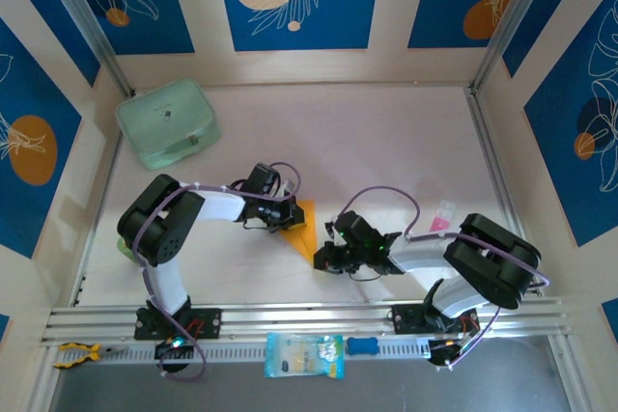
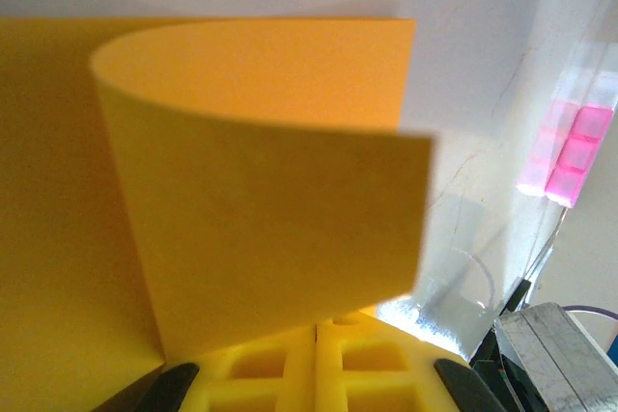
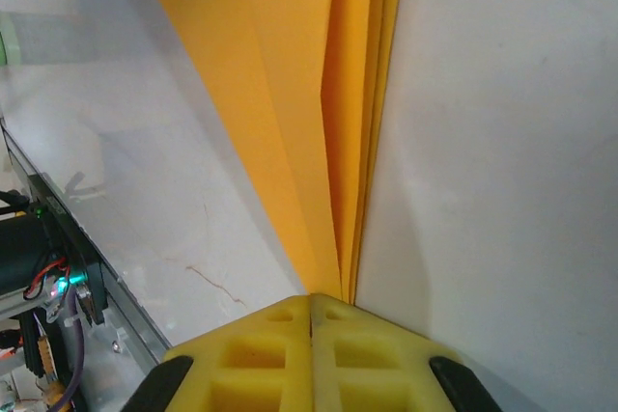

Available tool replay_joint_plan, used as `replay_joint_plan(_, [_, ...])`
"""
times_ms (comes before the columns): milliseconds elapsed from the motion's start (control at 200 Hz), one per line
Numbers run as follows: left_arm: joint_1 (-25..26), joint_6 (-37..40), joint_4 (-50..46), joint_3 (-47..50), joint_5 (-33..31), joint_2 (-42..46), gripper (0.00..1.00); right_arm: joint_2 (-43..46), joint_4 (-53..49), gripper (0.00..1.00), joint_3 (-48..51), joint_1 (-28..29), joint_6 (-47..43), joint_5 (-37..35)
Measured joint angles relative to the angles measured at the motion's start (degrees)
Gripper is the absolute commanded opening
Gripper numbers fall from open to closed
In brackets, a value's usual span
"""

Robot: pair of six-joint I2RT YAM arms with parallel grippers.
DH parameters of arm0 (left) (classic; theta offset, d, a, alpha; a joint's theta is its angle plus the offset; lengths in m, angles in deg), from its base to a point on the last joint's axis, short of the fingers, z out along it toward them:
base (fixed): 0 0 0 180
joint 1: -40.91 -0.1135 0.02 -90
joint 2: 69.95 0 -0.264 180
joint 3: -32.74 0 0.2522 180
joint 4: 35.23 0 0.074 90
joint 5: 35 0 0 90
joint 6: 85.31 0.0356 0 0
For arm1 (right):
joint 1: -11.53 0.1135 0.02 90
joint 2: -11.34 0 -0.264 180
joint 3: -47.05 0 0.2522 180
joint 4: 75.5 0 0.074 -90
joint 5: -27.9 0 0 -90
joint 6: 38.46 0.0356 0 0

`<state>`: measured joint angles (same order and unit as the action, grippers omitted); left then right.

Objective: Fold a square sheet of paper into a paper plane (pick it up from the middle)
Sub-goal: Fourth fold the wing at the center of the table.

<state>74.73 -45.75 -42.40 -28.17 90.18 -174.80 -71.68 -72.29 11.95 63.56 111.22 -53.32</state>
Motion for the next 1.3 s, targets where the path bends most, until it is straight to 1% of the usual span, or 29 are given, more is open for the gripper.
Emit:
replay_joint_plan(220, [0.0,0.0,0.0,0.0,0.0,0.0,0.01,1.5,-3.0,0.06,0.0,0.4,0.0,0.0])
replay_joint_plan(360, [0.0,0.0,0.0,0.0,0.0,0.0,0.01,5.1,-8.5,0.07,-0.1,0.3,-0.7,0.3])
replay_joint_plan(480, [0.0,0.0,0.1,0.0,0.0,0.0,0.01,8.5,-11.9,0.06,-1.7,-1.6,-2.2,0.7])
replay_joint_plan(560, [0.0,0.0,0.1,0.0,0.0,0.0,0.01,8.5,-12.4,0.07,-4.5,-3.3,-2.9,1.1])
replay_joint_plan(655, [0.0,0.0,0.1,0.0,0.0,0.0,0.01,6.7,-12.2,0.07,-8.1,-4.9,-3.7,1.5])
replay_joint_plan(735, [0.0,0.0,0.1,0.0,0.0,0.0,0.01,3.3,-12.0,0.07,-11.1,-5.5,-4.2,1.8])
replay_joint_plan(975, [0.0,0.0,0.1,0.0,0.0,0.0,0.01,-5.5,-13.2,0.07,-17.7,-5.6,-4.8,1.7])
replay_joint_plan(1155, [0.0,0.0,0.1,0.0,0.0,0.0,0.02,-9.5,-13.9,0.07,-20.2,-5.6,-5.2,1.7])
replay_joint_plan(1300, [0.0,0.0,0.1,0.0,0.0,0.0,0.02,-11.1,-14.4,0.07,-19.9,-5.6,-5.1,1.7])
